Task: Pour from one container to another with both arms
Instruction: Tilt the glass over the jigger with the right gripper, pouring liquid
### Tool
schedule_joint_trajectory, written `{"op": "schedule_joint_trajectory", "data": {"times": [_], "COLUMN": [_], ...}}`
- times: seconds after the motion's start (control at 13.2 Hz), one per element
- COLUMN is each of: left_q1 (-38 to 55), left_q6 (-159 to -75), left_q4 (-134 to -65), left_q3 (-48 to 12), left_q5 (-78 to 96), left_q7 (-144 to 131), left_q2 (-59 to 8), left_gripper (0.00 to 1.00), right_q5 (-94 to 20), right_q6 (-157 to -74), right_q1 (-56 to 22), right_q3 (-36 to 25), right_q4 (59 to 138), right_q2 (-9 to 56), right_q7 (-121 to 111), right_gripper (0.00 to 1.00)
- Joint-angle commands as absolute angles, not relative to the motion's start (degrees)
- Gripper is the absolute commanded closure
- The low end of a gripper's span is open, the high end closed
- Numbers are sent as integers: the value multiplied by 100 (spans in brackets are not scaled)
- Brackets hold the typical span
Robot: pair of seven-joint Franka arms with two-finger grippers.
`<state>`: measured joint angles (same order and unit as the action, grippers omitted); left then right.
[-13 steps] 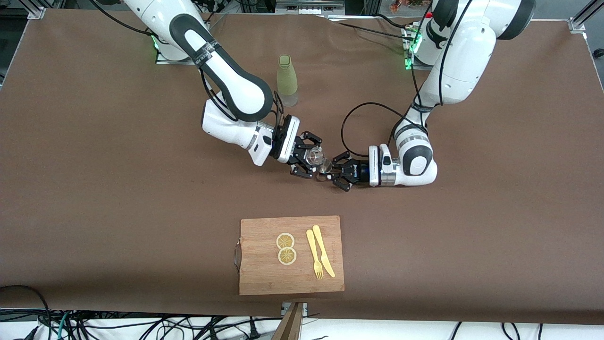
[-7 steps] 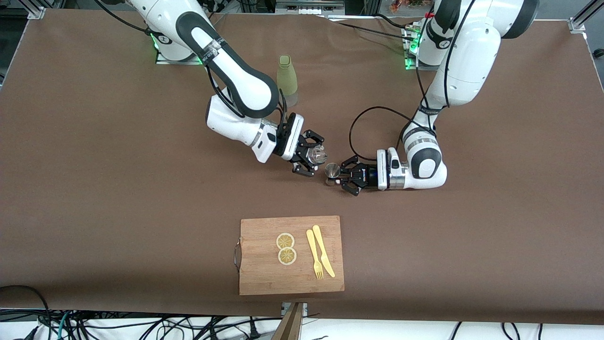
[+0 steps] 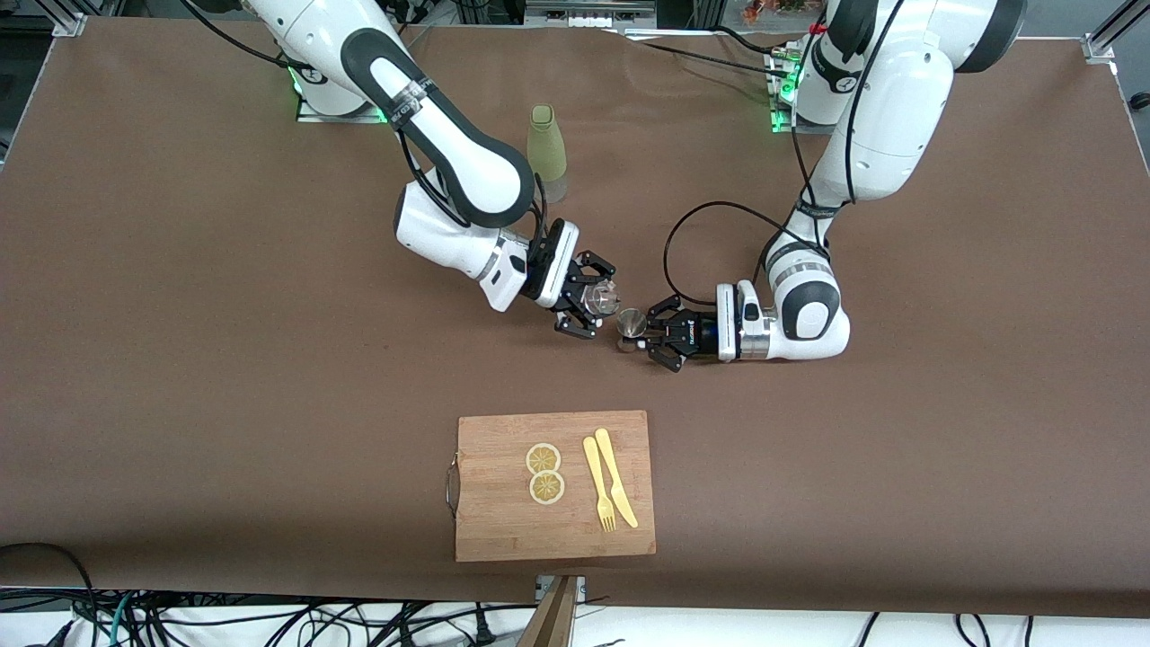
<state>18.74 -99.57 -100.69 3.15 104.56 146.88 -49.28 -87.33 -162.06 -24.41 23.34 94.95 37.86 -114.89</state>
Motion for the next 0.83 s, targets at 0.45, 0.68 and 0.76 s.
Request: {"op": "schedule_joint_trajectory", "data": {"times": [0.45, 0.68, 0.76], "left_q1": [1890, 1890, 1890], "left_q6": [-9905, -9905, -9897], "left_q4": [-10037, -10037, -10037], "left_q3": [299, 299, 299], "left_q5": [10371, 10362, 10362], "left_q7": [14581, 14572, 14572], "left_q2": [-4852, -4852, -4852], "left_gripper": [100, 100, 100], "right_q5": [-5832, -5152, -5133], "right_q6": [-16418, -16418, -16418], "right_q1": [-2821, -2830, -2830], "right_q3": [2057, 2057, 2057], "right_q4": [9044, 9044, 9044], "right_q2": [3955, 4008, 4008], "right_q7": [-8573, -8034, -8016], "right_gripper": [100, 100, 100]}}
